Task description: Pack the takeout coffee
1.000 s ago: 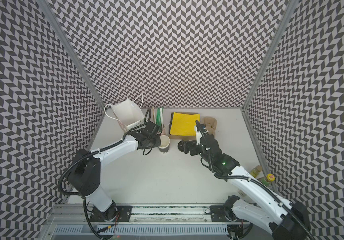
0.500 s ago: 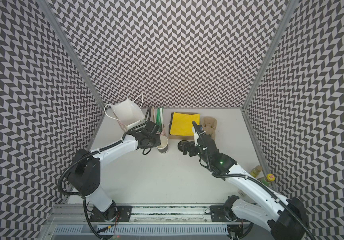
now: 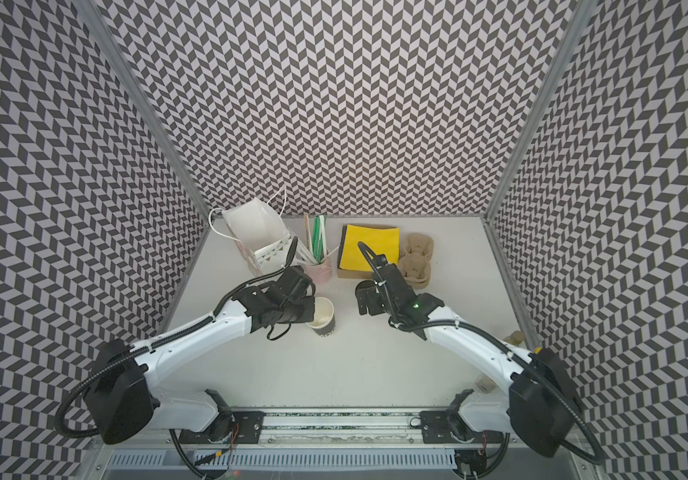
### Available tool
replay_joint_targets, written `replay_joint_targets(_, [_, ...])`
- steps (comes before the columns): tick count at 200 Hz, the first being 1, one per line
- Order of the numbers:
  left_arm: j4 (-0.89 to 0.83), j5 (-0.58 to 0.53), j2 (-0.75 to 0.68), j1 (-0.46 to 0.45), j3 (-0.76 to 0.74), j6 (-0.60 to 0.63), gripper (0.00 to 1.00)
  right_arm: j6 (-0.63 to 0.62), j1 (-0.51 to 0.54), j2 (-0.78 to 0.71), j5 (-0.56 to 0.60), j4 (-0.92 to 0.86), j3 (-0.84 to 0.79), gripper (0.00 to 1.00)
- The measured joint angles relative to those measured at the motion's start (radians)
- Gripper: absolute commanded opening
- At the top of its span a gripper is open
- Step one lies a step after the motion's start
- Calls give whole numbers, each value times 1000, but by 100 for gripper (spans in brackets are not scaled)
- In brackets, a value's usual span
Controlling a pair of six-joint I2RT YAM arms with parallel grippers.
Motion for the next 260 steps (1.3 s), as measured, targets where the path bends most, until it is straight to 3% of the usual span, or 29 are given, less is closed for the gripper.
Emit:
replay_joint_targets(64, [-5,-11,9,-94,-25,-8,0,5,-3,173,-4,-27,78,99])
replay_joint_targets(151, [2,-51,29,-120,-27,-15,2,5,-69,342,-27,-28,132,98])
replay_joint_targets(260, [-59,-92,94,-120,41,22,28,-3,-69,406,-22,-26,171,90])
